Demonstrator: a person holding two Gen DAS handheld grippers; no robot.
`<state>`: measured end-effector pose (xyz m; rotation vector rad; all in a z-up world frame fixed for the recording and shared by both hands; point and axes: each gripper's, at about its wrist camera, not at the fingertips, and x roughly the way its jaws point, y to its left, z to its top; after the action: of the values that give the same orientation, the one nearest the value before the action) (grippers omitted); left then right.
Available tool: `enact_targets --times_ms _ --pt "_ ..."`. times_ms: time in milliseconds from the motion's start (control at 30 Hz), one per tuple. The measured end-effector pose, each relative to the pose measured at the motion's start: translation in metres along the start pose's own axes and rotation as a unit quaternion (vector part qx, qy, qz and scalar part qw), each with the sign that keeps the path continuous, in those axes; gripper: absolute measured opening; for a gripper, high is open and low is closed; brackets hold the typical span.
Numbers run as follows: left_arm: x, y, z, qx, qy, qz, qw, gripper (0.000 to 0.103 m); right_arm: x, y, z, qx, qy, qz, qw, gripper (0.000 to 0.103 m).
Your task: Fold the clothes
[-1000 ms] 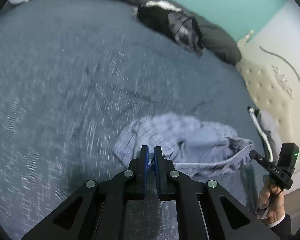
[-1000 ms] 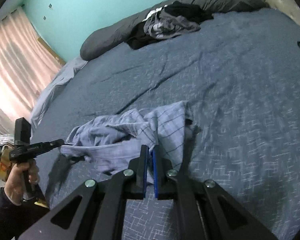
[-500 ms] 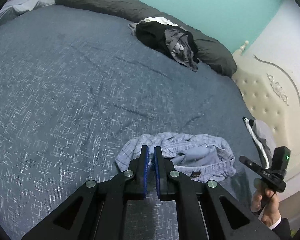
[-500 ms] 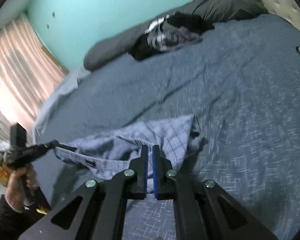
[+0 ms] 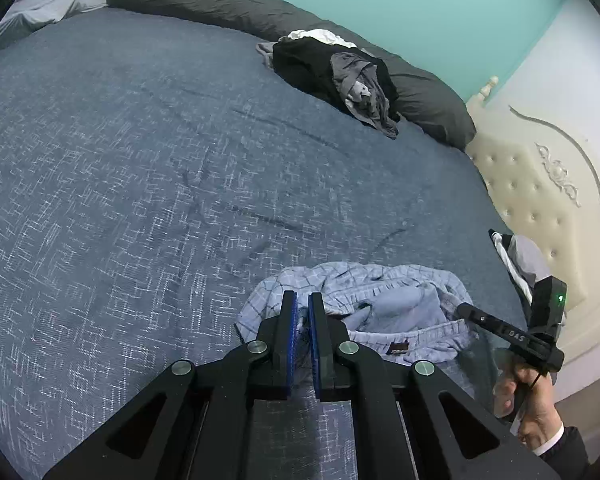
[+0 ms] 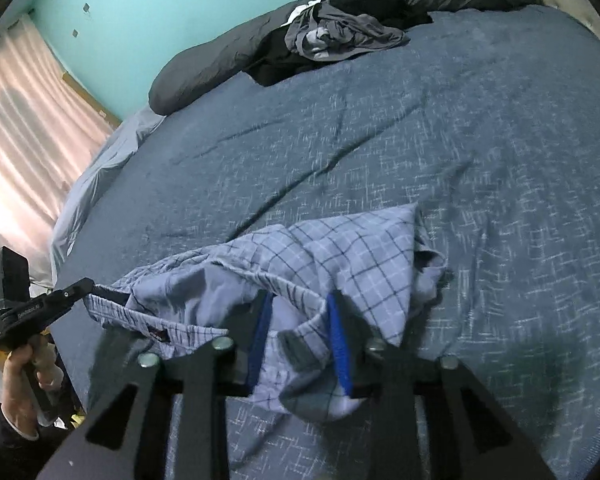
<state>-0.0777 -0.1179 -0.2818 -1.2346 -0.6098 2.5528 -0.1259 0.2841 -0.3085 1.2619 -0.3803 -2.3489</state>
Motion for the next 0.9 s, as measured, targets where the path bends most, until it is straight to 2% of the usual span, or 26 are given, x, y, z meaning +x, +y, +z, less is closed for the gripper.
enact_targets --times_ms 200,367,567,667,800,900 --pt "0.002 0.007 0.000 -0.014 -0.002 0.001 0.9999 0.006 -0.021 0.005 0.000 -0.011 -0.050 0.007 0.999 0.004" --pt "-0.008 0.002 0.006 -0.011 -0.023 -0.010 0.9996 0.006 -0.061 0.012 0.007 -0.020 -0.135 0.021 0.990 0.004" --pt "-0.025 -0.009 0.013 0.000 -0.051 -0.020 0.9985 0.006 -0.090 0.015 0.011 -0.020 -0.185 0.039 0.982 0.004" --pt "-0.029 -0.015 0.018 0.013 -0.065 -0.016 0.9977 0.006 -0.089 0.013 0.016 -0.017 -0.180 0.045 0.982 0.004" --pt "-0.008 -0.011 0.026 0.008 -0.050 -0.008 0.9987 0.006 -0.087 0.010 0.023 -0.011 -0.173 0.053 0.983 0.004" --pt "0.008 -0.011 0.039 0.010 -0.050 -0.006 0.9987 0.006 -0.064 -0.006 0.029 0.010 -0.157 0.049 0.986 0.004"
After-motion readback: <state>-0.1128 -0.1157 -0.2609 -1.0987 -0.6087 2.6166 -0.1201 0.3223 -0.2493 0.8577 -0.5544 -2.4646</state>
